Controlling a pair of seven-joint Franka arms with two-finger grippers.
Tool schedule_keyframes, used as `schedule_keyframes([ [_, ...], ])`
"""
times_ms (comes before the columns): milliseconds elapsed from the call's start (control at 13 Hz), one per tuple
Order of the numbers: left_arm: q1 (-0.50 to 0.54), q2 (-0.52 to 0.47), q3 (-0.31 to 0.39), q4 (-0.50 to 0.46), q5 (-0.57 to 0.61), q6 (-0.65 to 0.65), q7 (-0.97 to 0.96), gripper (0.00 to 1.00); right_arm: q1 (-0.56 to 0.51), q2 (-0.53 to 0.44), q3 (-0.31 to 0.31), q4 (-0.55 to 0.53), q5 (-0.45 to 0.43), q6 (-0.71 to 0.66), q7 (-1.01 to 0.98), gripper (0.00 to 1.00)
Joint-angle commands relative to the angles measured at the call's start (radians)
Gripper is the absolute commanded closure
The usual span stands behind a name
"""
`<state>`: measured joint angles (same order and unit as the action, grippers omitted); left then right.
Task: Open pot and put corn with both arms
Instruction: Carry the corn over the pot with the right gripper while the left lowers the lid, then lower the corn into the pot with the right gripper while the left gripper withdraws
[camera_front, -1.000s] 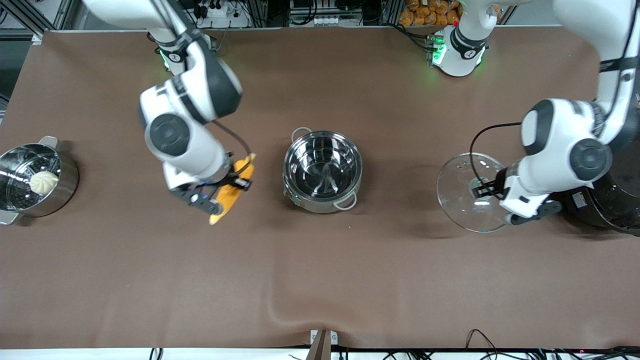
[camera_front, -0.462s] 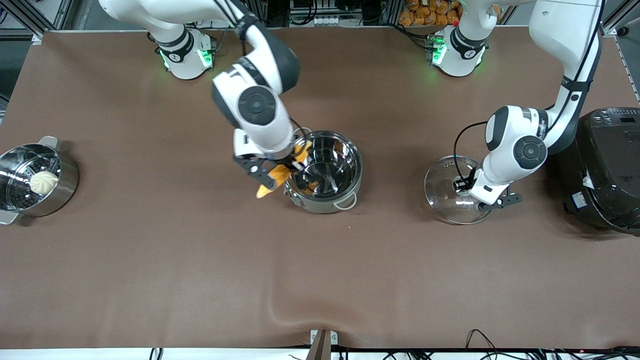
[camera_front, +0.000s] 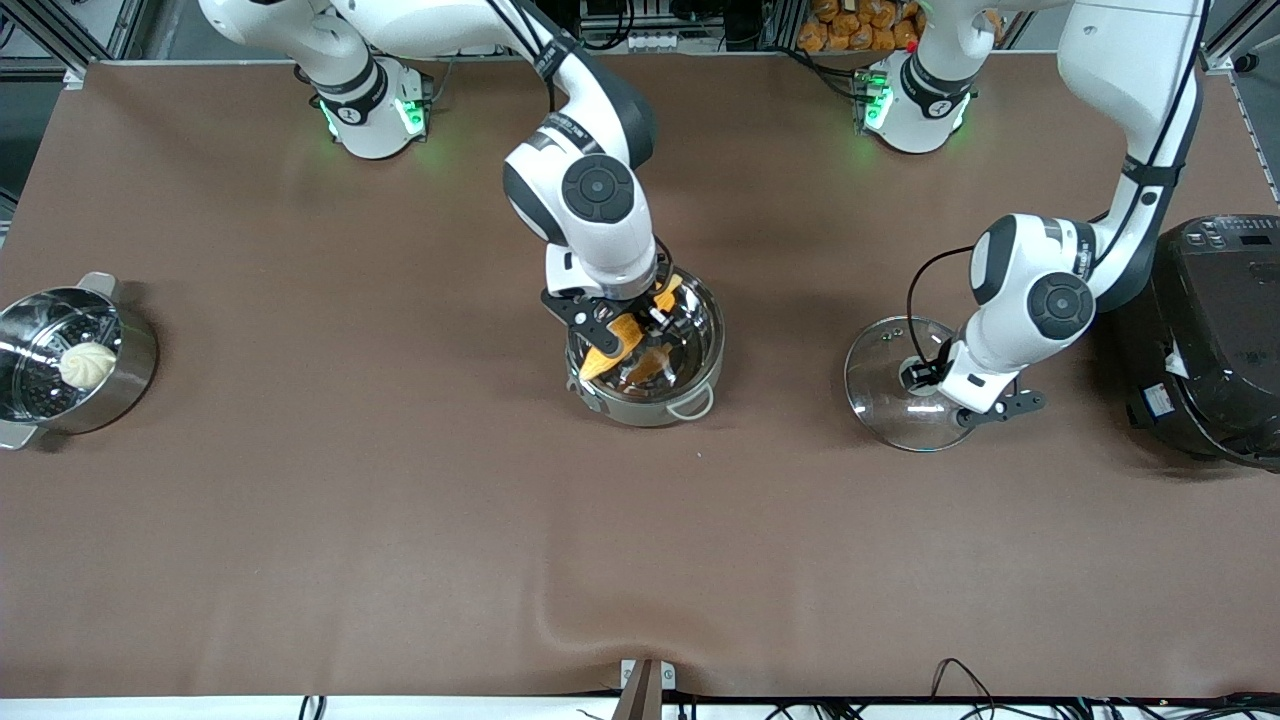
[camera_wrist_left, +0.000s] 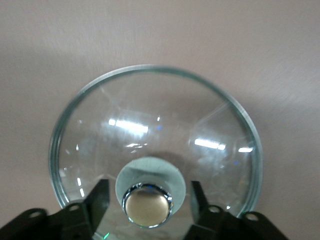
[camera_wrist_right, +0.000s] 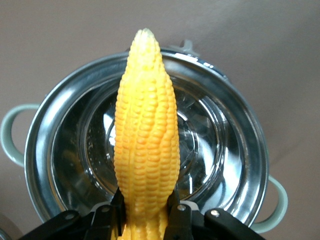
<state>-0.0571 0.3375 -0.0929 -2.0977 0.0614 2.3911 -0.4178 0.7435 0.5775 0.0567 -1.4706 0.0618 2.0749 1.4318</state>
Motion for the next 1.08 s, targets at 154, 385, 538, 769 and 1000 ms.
schedule_keyframes([
  [154,0.020,-0.135,0.002,0.105,0.026,-0.180,0.001,0.00,0.005,0.022,0.041,0.035,0.004,-0.004,-0.097,0.76],
  [385,0.023,-0.244,0.002,0.123,0.028,-0.203,0.016,0.00,0.005,0.041,0.051,0.029,0.004,-0.004,-0.190,0.73],
  [538,0.026,-0.281,0.004,0.177,0.026,-0.313,0.060,0.00,0.004,0.048,0.051,0.027,0.003,-0.004,-0.255,0.70],
  [769,0.040,-0.275,0.005,0.316,0.018,-0.530,0.071,0.00,-0.004,0.064,0.051,0.027,0.003,-0.004,-0.284,0.67],
  [1000,0.045,-0.275,0.005,0.383,0.014,-0.589,0.092,0.00,0.002,0.070,0.049,0.027,-0.100,0.008,-0.287,0.23],
])
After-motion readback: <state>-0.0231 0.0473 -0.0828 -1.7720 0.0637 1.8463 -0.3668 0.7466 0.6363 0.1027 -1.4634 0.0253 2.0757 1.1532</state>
